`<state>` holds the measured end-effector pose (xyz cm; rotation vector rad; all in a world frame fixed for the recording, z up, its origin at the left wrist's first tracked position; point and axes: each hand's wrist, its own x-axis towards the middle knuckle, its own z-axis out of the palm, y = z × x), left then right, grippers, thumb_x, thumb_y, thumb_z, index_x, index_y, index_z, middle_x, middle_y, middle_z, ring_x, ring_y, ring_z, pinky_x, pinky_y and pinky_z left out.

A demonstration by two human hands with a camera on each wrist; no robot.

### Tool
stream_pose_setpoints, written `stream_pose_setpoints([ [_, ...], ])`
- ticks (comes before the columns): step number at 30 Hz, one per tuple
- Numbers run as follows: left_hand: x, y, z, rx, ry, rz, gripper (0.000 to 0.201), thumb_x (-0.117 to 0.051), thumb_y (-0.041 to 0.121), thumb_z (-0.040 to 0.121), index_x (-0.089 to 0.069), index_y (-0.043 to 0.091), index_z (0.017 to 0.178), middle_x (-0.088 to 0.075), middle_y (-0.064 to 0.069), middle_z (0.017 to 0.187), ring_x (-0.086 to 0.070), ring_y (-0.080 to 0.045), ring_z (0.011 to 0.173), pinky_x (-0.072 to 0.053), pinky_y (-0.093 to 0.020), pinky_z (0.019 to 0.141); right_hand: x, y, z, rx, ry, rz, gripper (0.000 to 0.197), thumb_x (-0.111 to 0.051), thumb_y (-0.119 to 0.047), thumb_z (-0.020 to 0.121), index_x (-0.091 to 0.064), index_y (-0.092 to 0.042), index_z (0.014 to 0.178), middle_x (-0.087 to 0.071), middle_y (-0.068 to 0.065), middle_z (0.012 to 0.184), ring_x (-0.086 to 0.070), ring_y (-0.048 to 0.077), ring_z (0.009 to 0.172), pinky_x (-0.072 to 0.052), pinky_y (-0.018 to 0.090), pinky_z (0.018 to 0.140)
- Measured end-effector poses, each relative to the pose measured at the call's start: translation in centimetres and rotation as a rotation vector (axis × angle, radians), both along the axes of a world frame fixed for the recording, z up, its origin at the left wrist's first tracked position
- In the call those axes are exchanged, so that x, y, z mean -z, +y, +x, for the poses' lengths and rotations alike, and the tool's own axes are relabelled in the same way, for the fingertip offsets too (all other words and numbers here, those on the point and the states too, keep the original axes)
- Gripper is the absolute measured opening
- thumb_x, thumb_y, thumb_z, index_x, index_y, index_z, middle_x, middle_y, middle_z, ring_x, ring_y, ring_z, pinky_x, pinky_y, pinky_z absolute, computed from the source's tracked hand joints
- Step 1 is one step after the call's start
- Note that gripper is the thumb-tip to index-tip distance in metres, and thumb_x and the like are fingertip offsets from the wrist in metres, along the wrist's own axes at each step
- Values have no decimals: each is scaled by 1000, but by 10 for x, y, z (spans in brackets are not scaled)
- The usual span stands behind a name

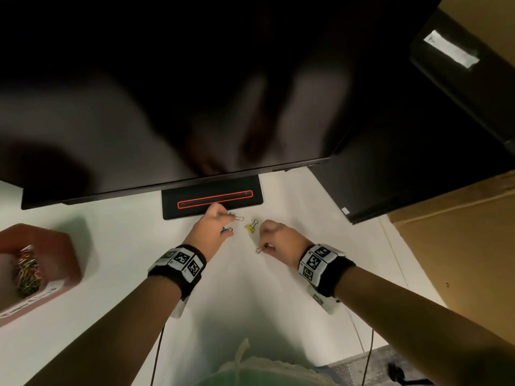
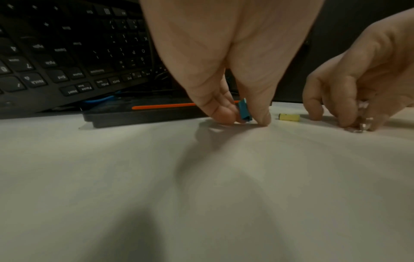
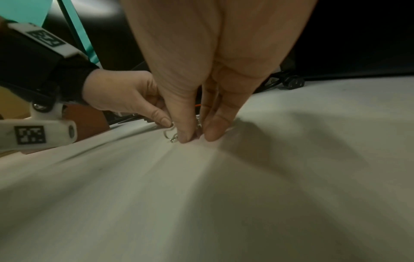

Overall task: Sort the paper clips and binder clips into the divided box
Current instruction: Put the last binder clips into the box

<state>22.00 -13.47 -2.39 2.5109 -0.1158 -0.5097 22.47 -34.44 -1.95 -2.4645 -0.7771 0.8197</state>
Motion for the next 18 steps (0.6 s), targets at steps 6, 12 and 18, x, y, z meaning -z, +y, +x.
stream_pose_setpoints([
  [6,4,11,-10,48,-82,2,16,-61,15,86,-67,12,101,-59,2,114,-58,-19,98,-43,-22,89,-1,-2,-5,-12,42,-27,12,-60,-13,84,-69,-13,92,-61,5,103,-58,22,96,-50,34,81],
  [12,-4,17,-17,-3,-33,52,14,-59,16,87,-60,18,101,-59,3,100,-59,-20,87,-51,-32,79,-5,6,1,-2,134,8,19,-61,-4,82,-66,-9,99,-61,8,99,-59,23,88,-46,27,82],
  [18,-6,20,-18,-19,79,24,20,-61,12,85,-63,17,104,-52,1,99,-57,-19,88,-49,-32,87,-8,16,26,109,70,6,44,-60,-5,85,-55,-18,126,-50,6,110,-55,19,88,-47,28,93],
])
